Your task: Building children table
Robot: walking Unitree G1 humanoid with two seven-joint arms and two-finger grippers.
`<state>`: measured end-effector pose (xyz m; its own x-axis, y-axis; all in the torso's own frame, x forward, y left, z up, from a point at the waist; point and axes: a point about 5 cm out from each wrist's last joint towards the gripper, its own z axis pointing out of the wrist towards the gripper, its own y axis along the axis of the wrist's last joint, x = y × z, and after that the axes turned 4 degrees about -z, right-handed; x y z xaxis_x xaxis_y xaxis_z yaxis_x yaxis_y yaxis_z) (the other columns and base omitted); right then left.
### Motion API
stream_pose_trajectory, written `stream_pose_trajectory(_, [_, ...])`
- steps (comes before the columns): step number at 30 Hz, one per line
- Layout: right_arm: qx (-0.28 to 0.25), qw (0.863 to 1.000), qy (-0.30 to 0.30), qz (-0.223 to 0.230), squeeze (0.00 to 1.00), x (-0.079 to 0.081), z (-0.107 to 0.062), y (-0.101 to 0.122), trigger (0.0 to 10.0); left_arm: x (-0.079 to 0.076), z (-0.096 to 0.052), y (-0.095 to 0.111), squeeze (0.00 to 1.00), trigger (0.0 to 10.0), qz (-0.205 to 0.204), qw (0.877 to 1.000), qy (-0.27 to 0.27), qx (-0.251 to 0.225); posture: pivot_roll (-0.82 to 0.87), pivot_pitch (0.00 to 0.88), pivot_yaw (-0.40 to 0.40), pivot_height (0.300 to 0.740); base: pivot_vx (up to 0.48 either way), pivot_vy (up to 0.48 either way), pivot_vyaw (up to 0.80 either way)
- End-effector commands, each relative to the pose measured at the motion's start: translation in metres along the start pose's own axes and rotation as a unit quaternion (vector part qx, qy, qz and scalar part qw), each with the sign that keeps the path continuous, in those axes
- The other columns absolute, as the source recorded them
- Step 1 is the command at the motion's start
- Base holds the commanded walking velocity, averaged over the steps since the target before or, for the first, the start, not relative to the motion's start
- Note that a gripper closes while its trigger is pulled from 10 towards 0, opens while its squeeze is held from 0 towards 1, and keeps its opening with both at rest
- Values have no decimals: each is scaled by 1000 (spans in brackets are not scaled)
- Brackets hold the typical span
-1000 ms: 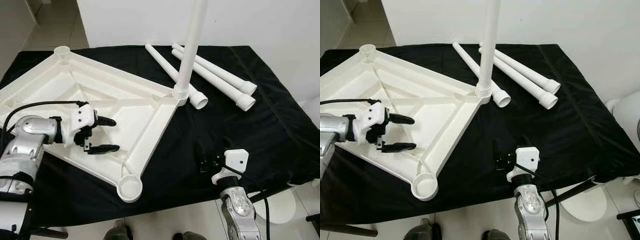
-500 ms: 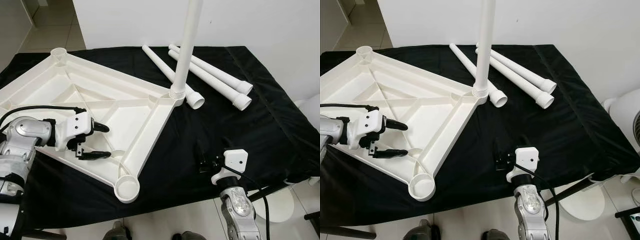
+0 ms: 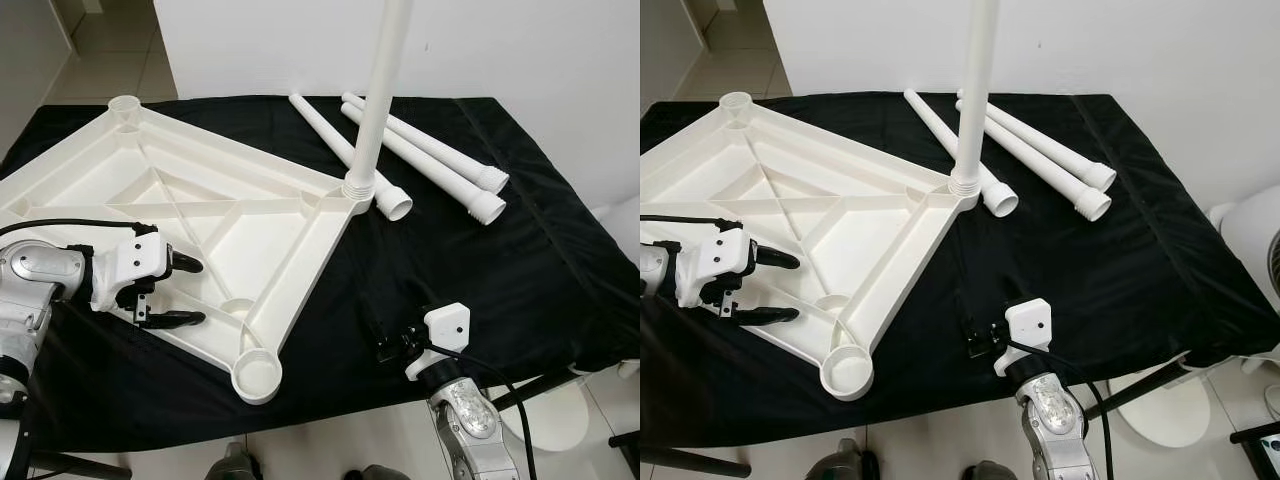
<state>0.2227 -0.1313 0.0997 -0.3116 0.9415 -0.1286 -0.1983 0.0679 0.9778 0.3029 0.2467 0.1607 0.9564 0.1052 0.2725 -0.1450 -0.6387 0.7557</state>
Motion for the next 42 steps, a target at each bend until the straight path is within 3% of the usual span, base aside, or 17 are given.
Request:
stream_pose_trajectory(1, [4, 1000, 11, 9, 0, 0, -1, 0, 10000, -8, 2, -1, 0, 10000, 7, 998, -58, 10, 19, 32, -23, 740, 0, 0, 0])
stream_pose_trajectory(4, [3, 998, 61, 9, 0, 7, -2, 7, 10000, -8, 13, -9, 0, 10000, -6, 998, -46, 50, 14, 38, -22, 740, 0, 0, 0])
stream_pose_trajectory(6, [3, 998, 65, 0, 0, 7, -2, 8, 10000, -6, 20, -11, 0, 10000, 5, 998, -29, 62, 11, 42, -22, 740, 0, 0, 0])
stream_pose_trajectory(10, [3, 998, 62, 5, 0, 6, -2, 9, 10000, 7, 29, -13, 0, 10000, -16, 996, 18, 89, 4, 50, -22, 740, 0, 0, 0])
stream_pose_trajectory(18, [3, 998, 59, 4, 0, 6, -2, 10, 10000, 14, 31, -14, 0, 10000, -30, 992, 46, 109, -1, 53, -17, 740, 0, 0, 0])
stream_pose_trajectory(19, [3, 999, 54, 3, 0, 5, -2, 10, 10000, 19, 31, -15, 0, 7059, -43, 990, 64, 121, -4, 54, -11, 740, 0, 0, 0])
stream_pose_trajectory(21, [3, 999, 54, 3, 0, 5, -2, 10, 10000, 19, 31, -15, 0, 7059, -43, 990, 64, 121, -4, 54, -11, 740, 0, 0, 0])
stream_pose_trajectory(22, [2, 999, 49, 2, 0, 4, -2, 10, 10000, 24, 31, -16, 0, 0, -63, 985, 88, 133, -6, 54, -9, 740, 0, 0, 0])
stream_pose_trajectory(26, [5, 999, 45, 2, 0, 2, -3, 11, 10000, 33, 30, -15, 0, 0, -64, 979, 123, 147, -8, 55, -4, 740, 0, 0, 0])
stream_pose_trajectory(42, [6, 999, 43, 1, 0, 1, -1, 10, 10000, 34, 26, -19, 0, 0, -82, 977, 131, 150, -2, 52, -5, 740, 0, 0, 0])
